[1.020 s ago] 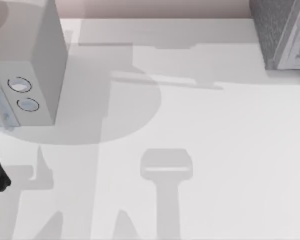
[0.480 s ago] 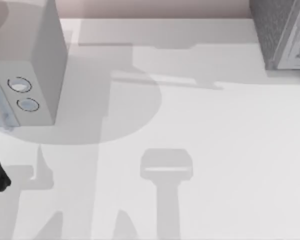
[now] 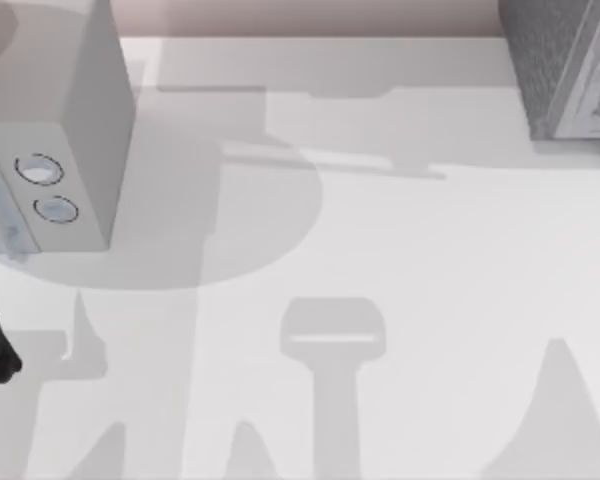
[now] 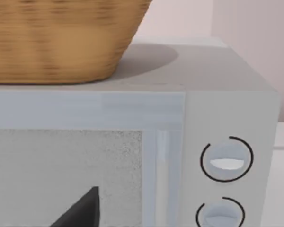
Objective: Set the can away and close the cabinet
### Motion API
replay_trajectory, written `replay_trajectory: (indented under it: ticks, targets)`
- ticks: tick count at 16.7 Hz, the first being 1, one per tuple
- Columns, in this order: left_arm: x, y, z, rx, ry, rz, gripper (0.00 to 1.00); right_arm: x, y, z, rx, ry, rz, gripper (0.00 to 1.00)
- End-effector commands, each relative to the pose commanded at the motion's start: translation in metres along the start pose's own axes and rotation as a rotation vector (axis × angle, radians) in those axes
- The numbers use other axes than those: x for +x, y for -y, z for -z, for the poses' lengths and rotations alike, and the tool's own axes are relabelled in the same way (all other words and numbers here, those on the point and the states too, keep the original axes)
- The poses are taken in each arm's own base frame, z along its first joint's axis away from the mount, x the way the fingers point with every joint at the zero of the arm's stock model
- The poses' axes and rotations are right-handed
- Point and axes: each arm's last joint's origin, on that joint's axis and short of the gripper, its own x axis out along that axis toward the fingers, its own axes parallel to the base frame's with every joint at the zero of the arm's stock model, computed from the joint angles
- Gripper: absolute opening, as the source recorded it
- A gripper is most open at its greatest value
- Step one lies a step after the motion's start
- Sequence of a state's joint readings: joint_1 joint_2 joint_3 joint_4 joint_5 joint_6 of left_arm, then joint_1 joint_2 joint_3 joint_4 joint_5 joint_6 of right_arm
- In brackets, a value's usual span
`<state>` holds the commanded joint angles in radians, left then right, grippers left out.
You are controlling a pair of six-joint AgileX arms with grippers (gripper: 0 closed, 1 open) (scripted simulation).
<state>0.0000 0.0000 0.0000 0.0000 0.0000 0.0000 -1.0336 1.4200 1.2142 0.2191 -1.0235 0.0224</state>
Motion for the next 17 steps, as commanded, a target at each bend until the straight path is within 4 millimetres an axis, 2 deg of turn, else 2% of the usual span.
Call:
replay_trajectory:
  ticks: [4,8,11,17]
  targets:
    - [0.0,0.0,0.0,0.0,0.0,0.0,1.0,-0.013,-0.021,-0.074,0.0,0.0,0.0,1.0]
    - [0.0,0.0,0.0,0.0,0.0,0.0,1.0,-0.029,-0.049,-0.122,0.0,0.0,0.0,1.0]
    - [0.0,0.0,0.0,0.0,0.0,0.0,1.0,-0.036,-0.061,-0.138,0.001,0.0,0.0,1.0]
    - [0.0,0.0,0.0,0.0,0.0,0.0,1.0,-0.035,-0.062,-0.138,0.0,0.0,-0.005,1.0]
